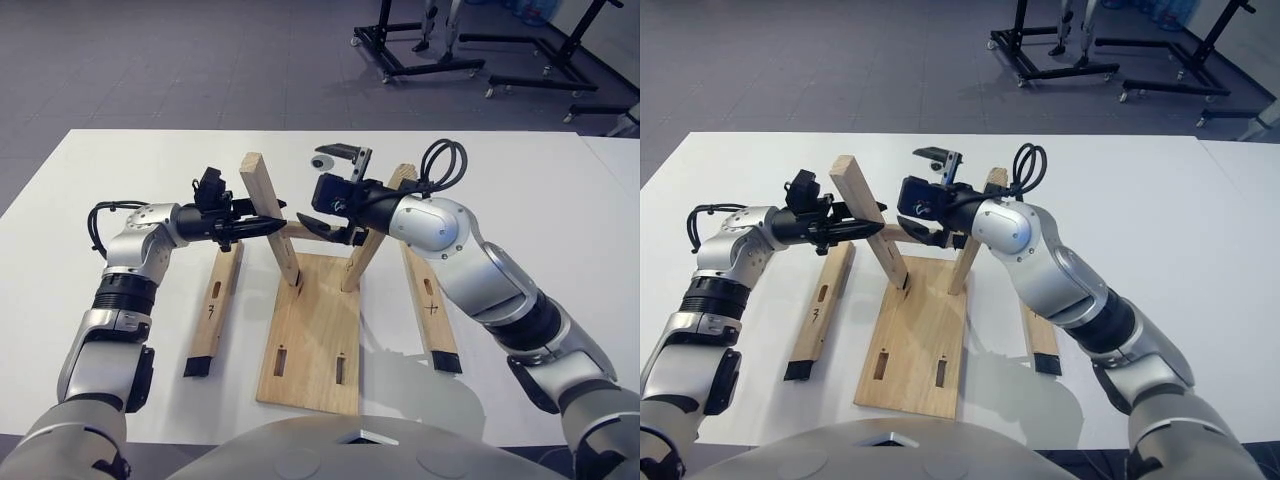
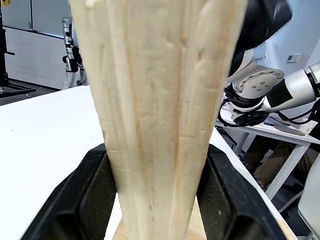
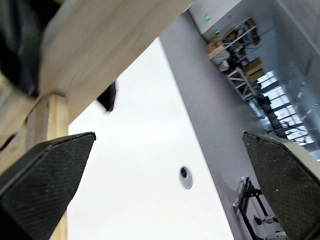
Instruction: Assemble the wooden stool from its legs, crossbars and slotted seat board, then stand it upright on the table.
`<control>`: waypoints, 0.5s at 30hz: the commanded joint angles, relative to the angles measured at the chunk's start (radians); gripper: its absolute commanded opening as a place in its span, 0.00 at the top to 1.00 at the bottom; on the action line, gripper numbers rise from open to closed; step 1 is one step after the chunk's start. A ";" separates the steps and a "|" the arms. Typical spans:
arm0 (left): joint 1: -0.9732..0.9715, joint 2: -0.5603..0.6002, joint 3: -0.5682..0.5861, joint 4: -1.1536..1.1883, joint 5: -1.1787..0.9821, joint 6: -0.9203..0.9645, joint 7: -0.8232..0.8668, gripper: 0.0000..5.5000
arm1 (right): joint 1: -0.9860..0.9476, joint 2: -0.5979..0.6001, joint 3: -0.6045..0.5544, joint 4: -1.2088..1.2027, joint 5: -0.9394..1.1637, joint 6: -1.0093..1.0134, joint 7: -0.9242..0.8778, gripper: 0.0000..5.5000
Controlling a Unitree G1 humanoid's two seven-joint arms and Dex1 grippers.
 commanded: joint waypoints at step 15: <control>0.065 0.011 -0.092 0.064 0.130 0.002 -0.007 0.61 | -0.034 0.075 -0.150 0.034 0.038 -0.114 0.127 0.02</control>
